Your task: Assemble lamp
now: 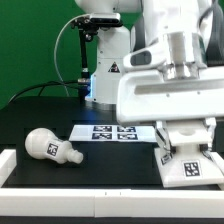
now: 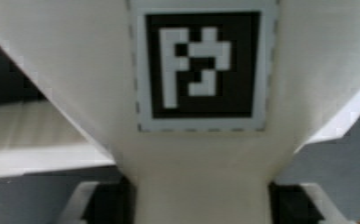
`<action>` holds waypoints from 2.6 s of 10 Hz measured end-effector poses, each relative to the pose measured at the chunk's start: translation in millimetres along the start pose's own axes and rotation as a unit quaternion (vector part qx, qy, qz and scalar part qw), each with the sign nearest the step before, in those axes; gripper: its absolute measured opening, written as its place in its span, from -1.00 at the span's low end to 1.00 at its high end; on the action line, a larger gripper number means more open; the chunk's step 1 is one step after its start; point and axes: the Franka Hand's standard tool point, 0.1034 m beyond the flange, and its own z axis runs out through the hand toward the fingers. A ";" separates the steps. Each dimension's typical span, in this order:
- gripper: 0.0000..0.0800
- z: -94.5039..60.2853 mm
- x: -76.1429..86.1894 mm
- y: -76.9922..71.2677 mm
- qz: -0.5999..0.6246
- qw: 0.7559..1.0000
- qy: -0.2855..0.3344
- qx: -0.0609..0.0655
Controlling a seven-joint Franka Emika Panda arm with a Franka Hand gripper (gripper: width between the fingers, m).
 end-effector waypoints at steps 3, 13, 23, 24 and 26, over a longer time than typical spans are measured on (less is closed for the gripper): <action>-0.12 11.2 -14.6 -7.2 0.024 0.999 -0.027 -0.027; -0.12 24.0 -11.9 -12.1 -0.013 0.999 0.001 -0.029; 0.74 26.6 -13.9 -12.5 -0.026 0.999 -0.009 -0.029; 0.75 26.2 -13.3 -12.8 -0.026 0.999 -0.009 -0.028; 0.75 10.9 2.9 -13.8 -0.021 0.999 -0.023 -0.022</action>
Offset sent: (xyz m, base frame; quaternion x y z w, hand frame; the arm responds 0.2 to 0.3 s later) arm 0.0062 -0.0259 -0.0152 -0.0369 0.0260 0.0763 0.9961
